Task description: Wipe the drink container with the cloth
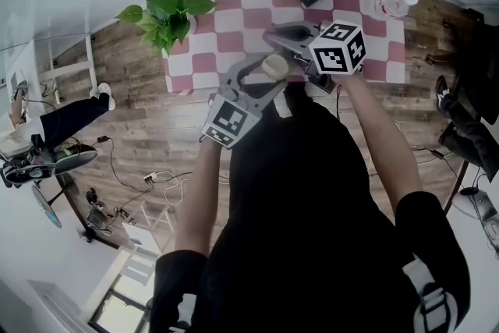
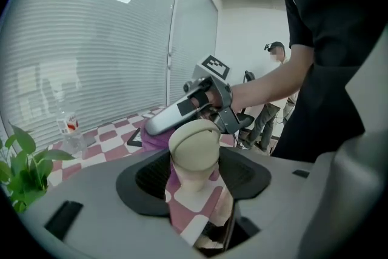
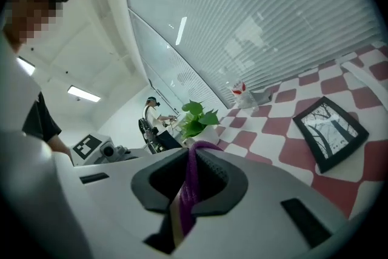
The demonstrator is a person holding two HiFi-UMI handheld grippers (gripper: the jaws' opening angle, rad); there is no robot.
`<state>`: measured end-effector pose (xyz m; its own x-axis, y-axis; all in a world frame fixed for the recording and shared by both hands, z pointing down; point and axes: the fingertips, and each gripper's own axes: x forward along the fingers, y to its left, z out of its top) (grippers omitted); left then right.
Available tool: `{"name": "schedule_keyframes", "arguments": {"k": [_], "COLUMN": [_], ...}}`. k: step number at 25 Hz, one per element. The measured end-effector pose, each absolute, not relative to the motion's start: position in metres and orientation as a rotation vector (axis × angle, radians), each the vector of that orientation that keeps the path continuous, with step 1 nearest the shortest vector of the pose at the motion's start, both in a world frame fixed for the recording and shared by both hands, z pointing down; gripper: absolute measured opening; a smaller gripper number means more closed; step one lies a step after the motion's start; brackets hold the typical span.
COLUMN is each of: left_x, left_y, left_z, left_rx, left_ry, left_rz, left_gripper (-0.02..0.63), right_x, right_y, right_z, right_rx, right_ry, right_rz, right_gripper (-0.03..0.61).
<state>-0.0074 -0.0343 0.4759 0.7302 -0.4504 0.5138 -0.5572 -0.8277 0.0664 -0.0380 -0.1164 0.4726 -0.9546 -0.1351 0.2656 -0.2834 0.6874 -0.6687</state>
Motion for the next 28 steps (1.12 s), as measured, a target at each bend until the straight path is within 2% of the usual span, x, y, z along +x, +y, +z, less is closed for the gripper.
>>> {"name": "schedule_keyframes", "arguments": {"k": [8,22,28], "left_x": [0.001,0.015,0.017], "left_y": [-0.023,-0.016,-0.017], "left_z": [0.481,0.481,0.481], "left_rx": [2.787,2.855,2.845], "left_ry": [-0.748,-0.7,-0.717], "left_rz": [0.851,0.932,0.924], "left_gripper": [0.267,0.265,0.265], "right_x": [-0.054,-0.02,-0.007], "right_y": [-0.103,-0.12,-0.132], "right_z": [0.437,0.547,0.538], "right_rx": [0.133,0.405,0.53], "right_ry": [-2.77,-2.525,-2.571], "right_rz": [1.078,1.186,1.186], "right_gripper": [0.048,0.048,0.048]}}
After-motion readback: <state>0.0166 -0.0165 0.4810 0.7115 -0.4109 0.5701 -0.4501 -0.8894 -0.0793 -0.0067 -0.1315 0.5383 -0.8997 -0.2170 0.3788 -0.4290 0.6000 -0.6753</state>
